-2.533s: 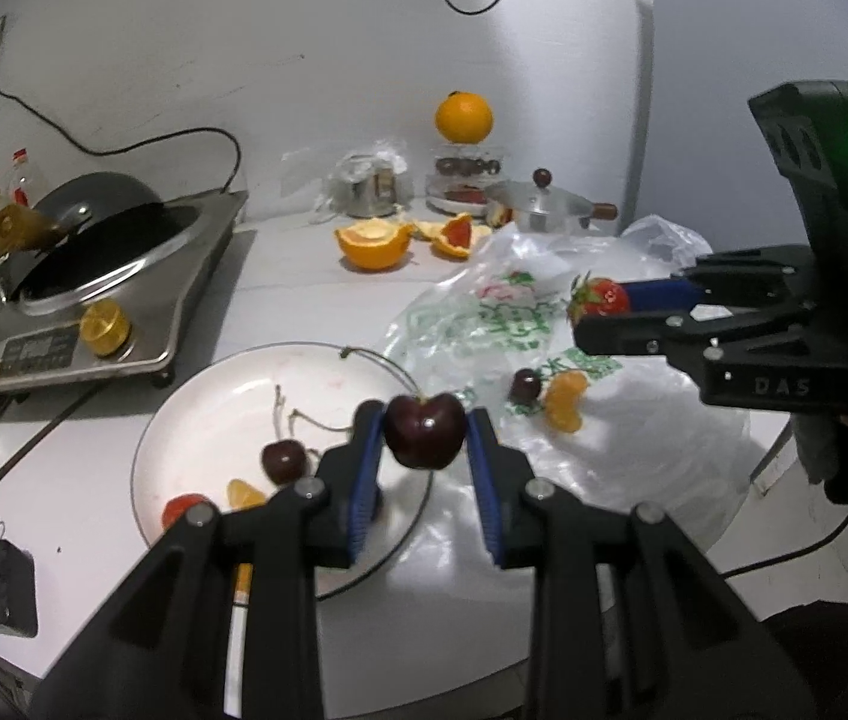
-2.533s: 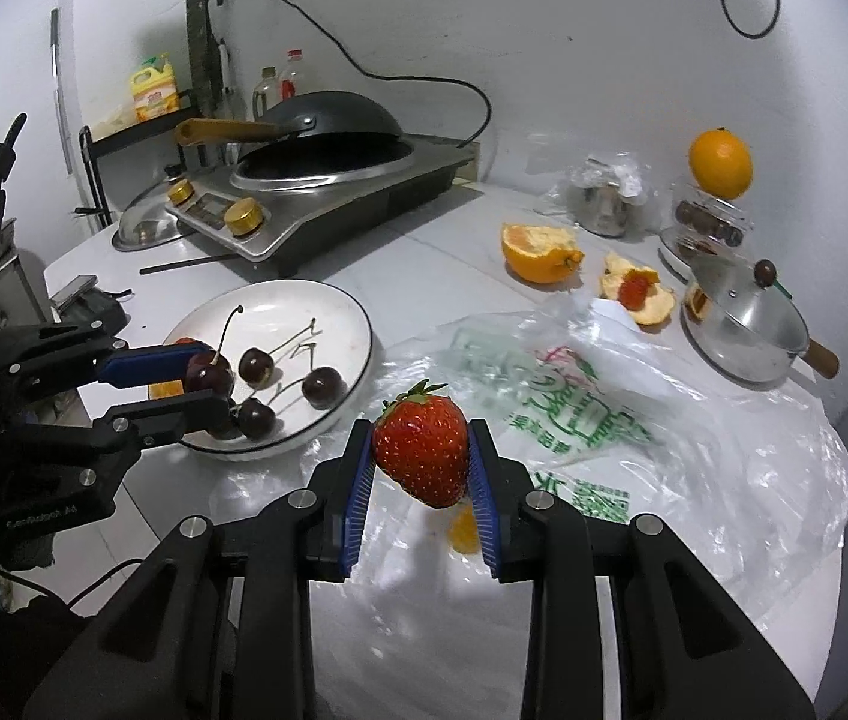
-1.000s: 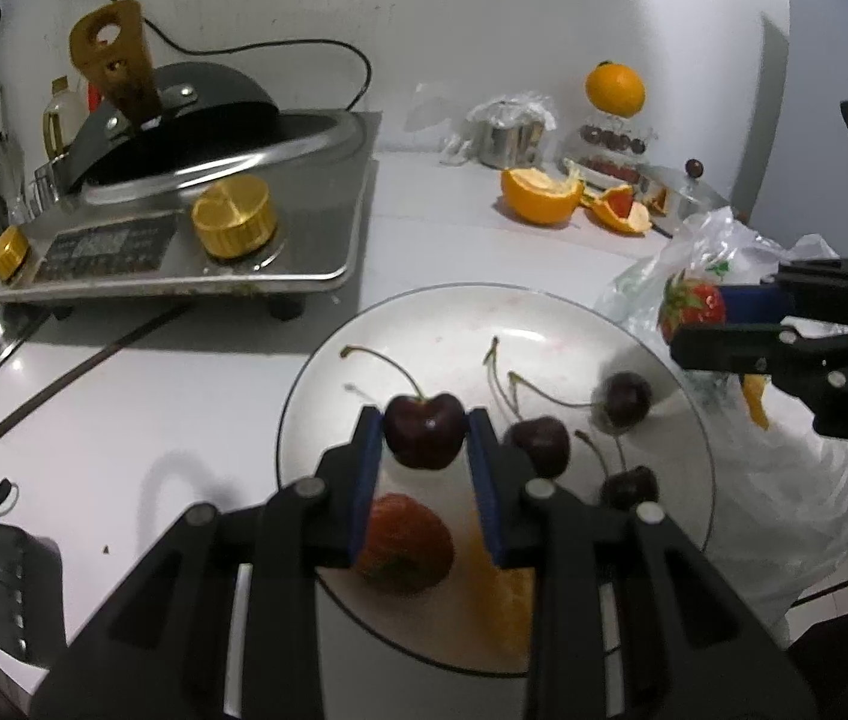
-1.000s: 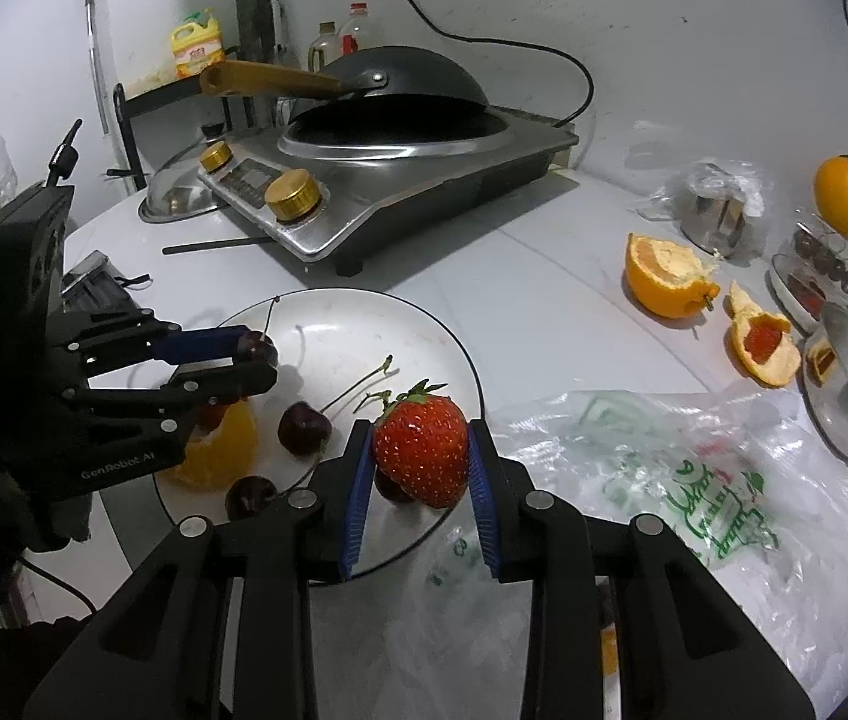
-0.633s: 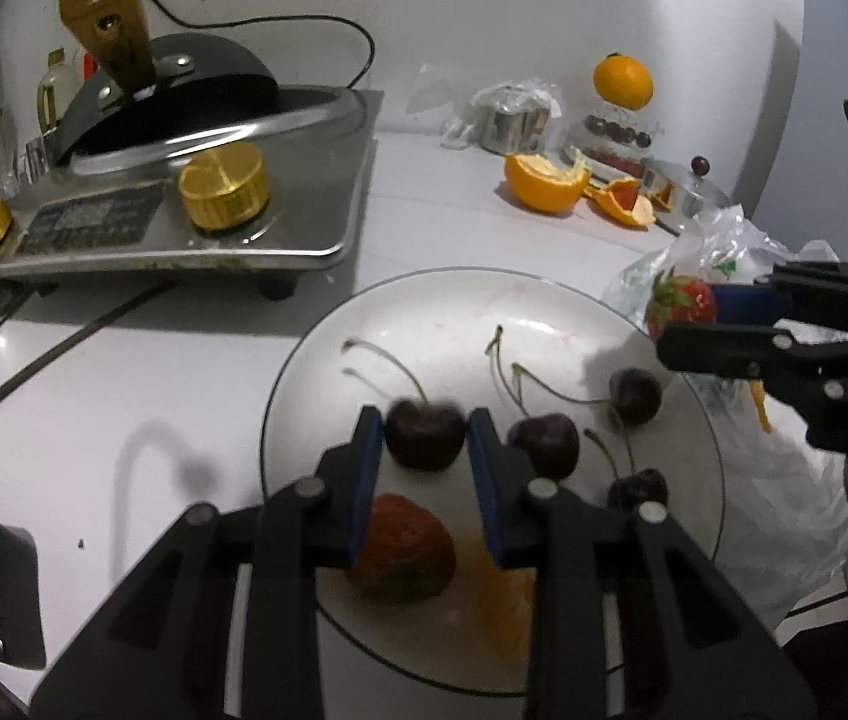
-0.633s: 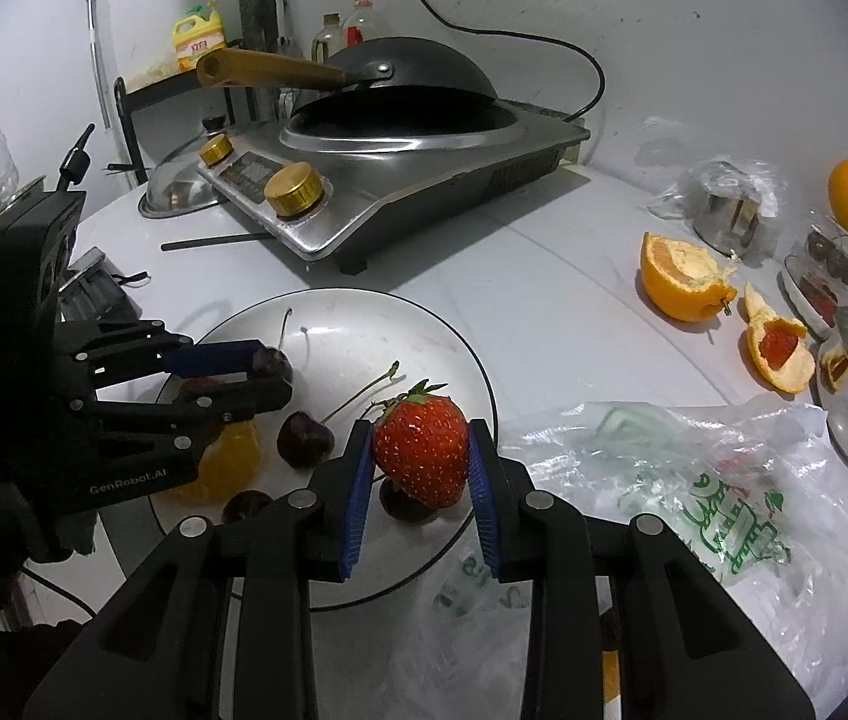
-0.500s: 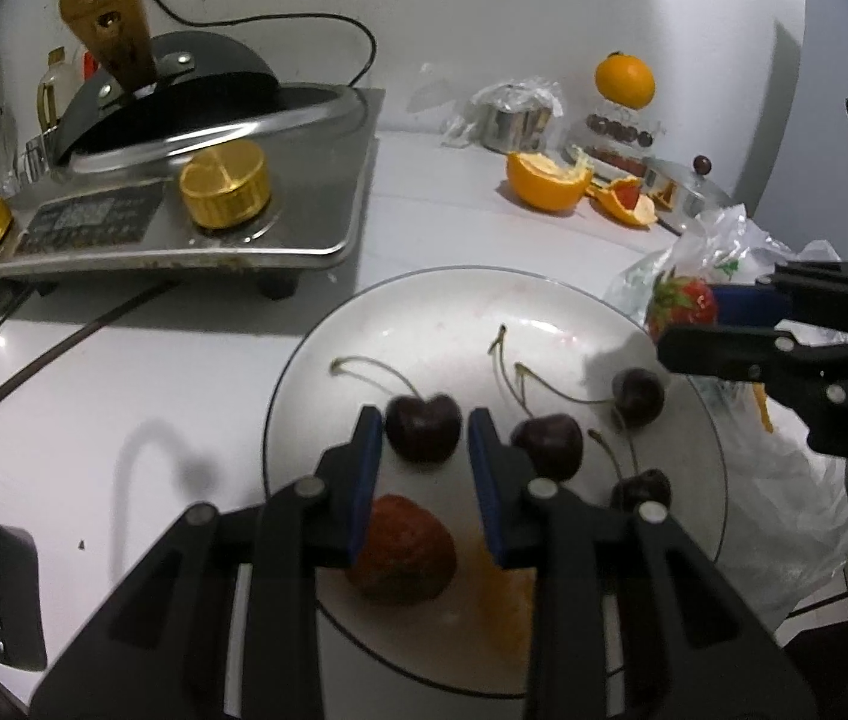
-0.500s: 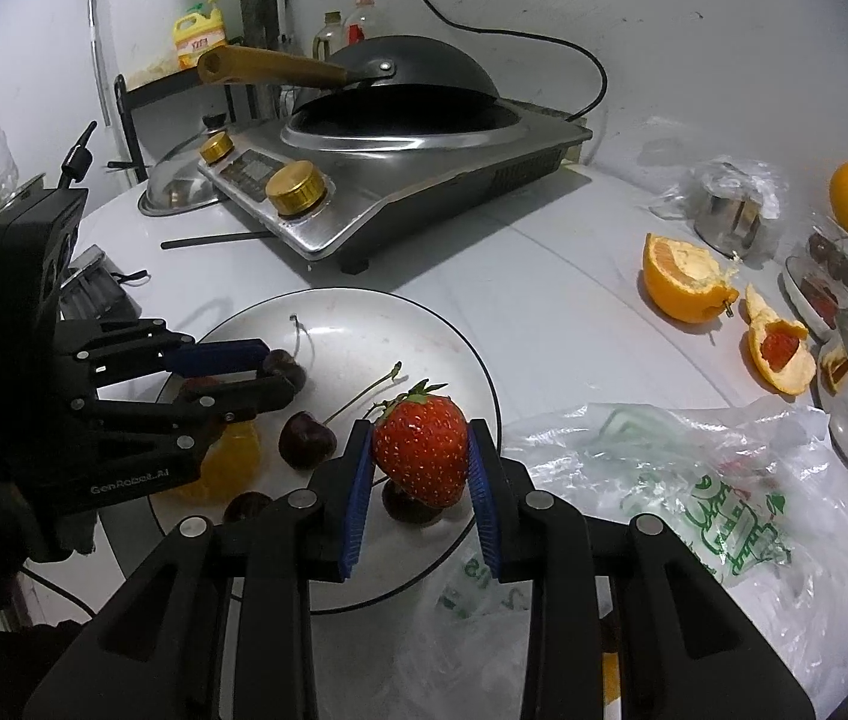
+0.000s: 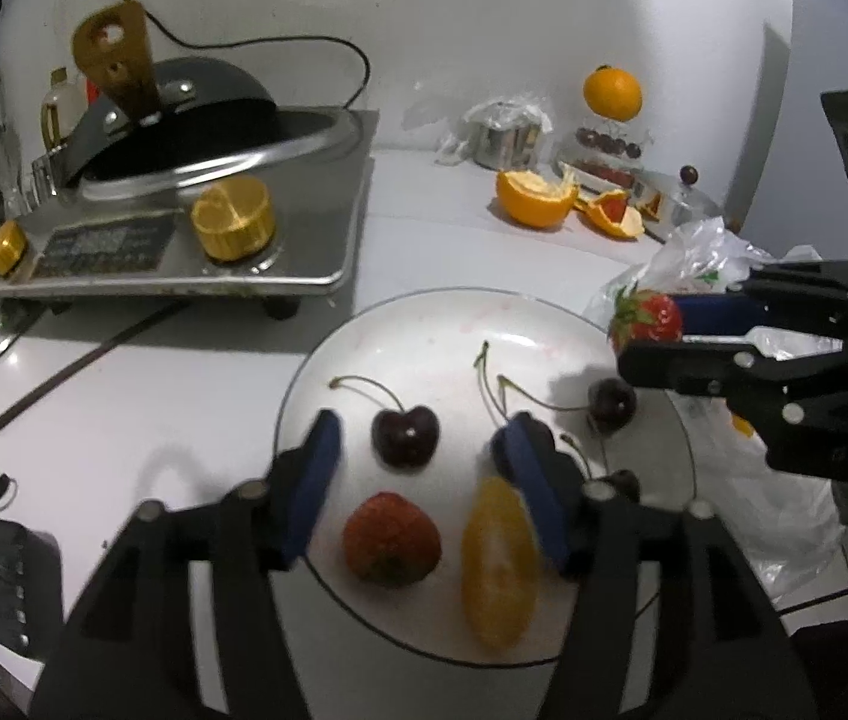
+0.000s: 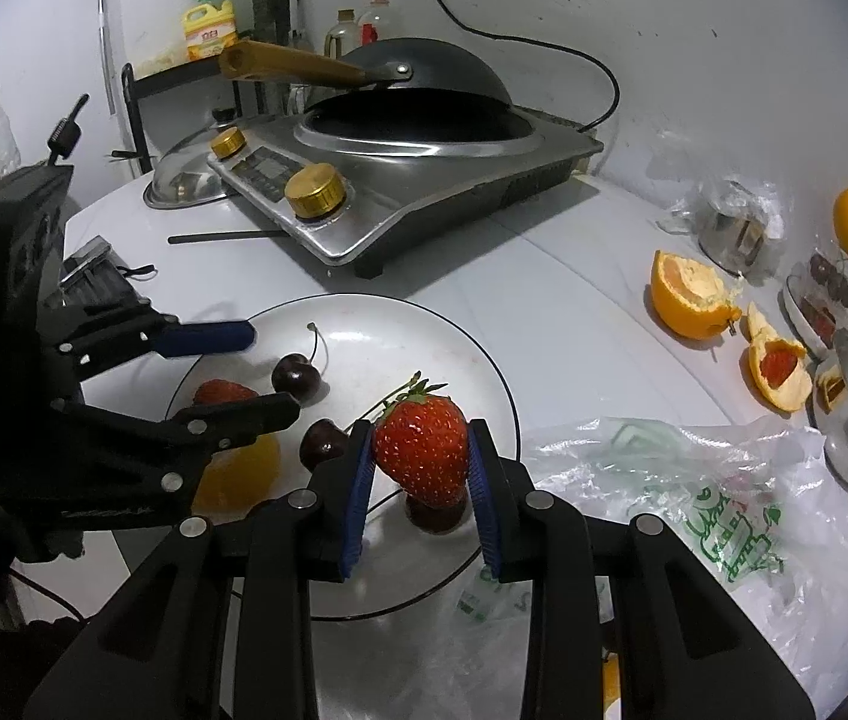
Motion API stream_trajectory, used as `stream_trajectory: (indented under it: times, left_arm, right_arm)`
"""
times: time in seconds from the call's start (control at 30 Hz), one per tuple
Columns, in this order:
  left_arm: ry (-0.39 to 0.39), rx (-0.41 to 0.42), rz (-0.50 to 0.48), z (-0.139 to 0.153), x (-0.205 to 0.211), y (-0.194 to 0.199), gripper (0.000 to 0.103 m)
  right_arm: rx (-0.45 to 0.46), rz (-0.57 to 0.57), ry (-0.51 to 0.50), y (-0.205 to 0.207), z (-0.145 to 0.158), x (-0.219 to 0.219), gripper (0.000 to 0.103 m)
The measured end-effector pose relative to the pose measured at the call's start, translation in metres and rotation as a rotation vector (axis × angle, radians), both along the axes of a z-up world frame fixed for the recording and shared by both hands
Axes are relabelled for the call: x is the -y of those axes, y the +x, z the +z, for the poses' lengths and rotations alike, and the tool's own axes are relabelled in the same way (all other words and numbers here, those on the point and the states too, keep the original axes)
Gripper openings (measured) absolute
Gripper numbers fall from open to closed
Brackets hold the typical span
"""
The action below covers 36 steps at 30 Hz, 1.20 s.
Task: Organize fruits
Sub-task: 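Lower the cherry onto the plate and open the left tool while the right tool releases the strawberry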
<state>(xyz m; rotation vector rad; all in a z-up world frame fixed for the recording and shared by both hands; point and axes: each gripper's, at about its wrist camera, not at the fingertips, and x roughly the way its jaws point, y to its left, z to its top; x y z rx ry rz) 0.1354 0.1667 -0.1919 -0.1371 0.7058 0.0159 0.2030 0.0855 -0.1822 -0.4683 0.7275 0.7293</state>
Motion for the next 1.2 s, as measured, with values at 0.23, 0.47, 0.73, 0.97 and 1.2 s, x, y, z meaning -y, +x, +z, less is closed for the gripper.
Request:
stream_trajectory:
  times: [0.23,0.47,0.73,0.97,1.2]
  left_arm:
    - [0.004,0.025,0.056,0.01,-0.01,-0.013,0.071]
    - [-0.003,0.029,0.077,0.013,-0.018,-0.021,0.072]
    - [-0.005,0.018,0.11,0.008,-0.03,-0.022,0.072]
    - [-0.014,0.004,0.127,0.001,-0.04,-0.019,0.072]
    - [-0.024,-0.005,0.138,-0.006,-0.047,-0.02,0.072]
  right_arm:
    - [0.019,0.003,0.002,-0.002,0.006,-0.007,0.032]
    - [0.021,0.015,0.012,0.0,0.008,-0.02,0.032]
    - [0.006,0.024,0.009,0.01,0.0,-0.034,0.032]
    - [-0.021,0.034,0.005,0.02,-0.012,-0.046,0.032]
    - [-0.049,0.043,-0.009,0.029,-0.024,-0.057,0.032]
